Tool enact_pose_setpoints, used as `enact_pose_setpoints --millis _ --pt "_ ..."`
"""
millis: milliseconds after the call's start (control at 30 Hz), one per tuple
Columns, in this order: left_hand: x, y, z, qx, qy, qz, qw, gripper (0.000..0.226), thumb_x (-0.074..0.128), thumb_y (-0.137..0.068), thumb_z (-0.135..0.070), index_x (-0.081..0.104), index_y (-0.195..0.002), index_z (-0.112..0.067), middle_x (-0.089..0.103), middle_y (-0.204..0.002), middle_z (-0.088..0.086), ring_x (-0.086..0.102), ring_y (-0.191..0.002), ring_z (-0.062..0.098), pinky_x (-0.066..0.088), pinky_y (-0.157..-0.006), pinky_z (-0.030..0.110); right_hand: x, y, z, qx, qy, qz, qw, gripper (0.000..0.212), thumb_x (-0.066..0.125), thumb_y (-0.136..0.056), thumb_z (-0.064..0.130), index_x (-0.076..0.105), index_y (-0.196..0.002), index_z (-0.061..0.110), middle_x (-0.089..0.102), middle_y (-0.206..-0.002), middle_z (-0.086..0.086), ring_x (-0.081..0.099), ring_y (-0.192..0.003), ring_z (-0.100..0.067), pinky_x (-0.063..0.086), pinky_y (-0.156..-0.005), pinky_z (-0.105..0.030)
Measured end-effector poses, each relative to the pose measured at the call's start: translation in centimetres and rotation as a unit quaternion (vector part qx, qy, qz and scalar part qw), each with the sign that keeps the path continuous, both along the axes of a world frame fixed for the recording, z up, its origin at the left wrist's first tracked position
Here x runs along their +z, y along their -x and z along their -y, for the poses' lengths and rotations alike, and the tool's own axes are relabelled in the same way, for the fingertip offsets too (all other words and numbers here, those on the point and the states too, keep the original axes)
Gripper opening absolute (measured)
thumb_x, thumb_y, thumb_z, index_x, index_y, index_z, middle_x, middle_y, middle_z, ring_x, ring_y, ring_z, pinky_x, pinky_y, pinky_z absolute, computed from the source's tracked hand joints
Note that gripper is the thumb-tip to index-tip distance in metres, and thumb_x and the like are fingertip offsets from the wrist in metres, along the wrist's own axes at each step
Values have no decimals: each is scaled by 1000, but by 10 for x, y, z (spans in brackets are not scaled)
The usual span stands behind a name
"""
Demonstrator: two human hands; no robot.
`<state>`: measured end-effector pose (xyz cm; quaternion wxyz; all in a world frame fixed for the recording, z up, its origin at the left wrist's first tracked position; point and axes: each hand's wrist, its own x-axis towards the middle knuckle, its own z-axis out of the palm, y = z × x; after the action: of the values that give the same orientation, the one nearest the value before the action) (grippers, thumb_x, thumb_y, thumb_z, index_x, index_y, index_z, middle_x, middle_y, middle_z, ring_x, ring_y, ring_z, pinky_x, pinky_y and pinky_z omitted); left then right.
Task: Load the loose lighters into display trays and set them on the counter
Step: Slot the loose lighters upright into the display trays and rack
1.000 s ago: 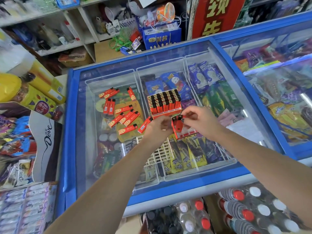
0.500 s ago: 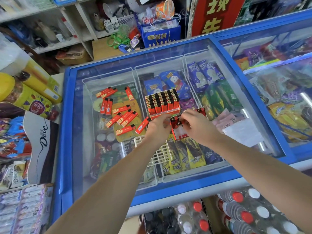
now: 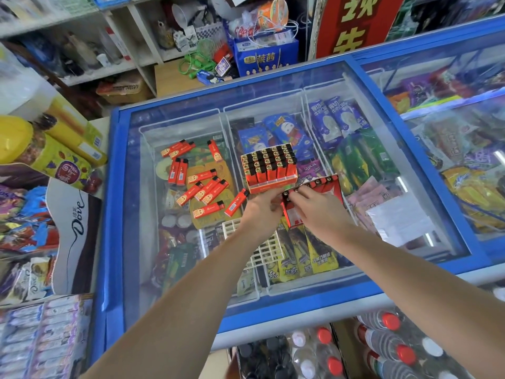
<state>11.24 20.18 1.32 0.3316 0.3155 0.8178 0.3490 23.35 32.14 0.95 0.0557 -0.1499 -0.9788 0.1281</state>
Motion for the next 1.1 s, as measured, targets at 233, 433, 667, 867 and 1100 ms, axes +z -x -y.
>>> enact_pose_setpoints --millis 233,433,667,867,1100 --pt "2 17 28 1 47 -27 999 43 55 -99 -12 55 -139 -28 64 -113 -6 63 -87 5 57 -61 24 5 3 9 -40 12 -48 998 11 56 -92 3 62 -100 8 63 -87 -3 56 -57 -24 48 -46 -36" --pt "7 70 85 65 121 -132 982 41 62 -97 -24 52 -137 -21 64 -121 5 66 -94 20 56 -69 32 21 30 51 -67 98 -165 979 7 55 -95 -1 62 -95 2 61 -80 -5 53 -54 -18 43 -43 -29" --pt "2 124 126 40 234 -151 960 85 71 -89 -42 26 -156 -17 36 -155 16 37 -141 38 39 -111 54 10 92 113 -186 273 -140 934 14 58 -97 8 54 -110 7 61 -85 -5 57 -73 -16 44 -60 -27" --pt "-19 148 131 -25 270 -189 944 110 73 -82 -60 12 -160 -13 23 -164 14 26 -149 34 30 -120 49 -10 134 131 -278 250 0 927 42 58 -98 22 42 -135 10 52 -114 -17 59 -94 -32 56 -76 -43" --pt "-44 164 118 -58 264 -209 940 111 75 -75 -67 20 -155 -13 25 -156 13 28 -143 35 29 -118 47 -33 161 132 -333 185 112 918 40 51 -99 34 51 -133 14 47 -123 -23 47 -113 -38 44 -93 -43"
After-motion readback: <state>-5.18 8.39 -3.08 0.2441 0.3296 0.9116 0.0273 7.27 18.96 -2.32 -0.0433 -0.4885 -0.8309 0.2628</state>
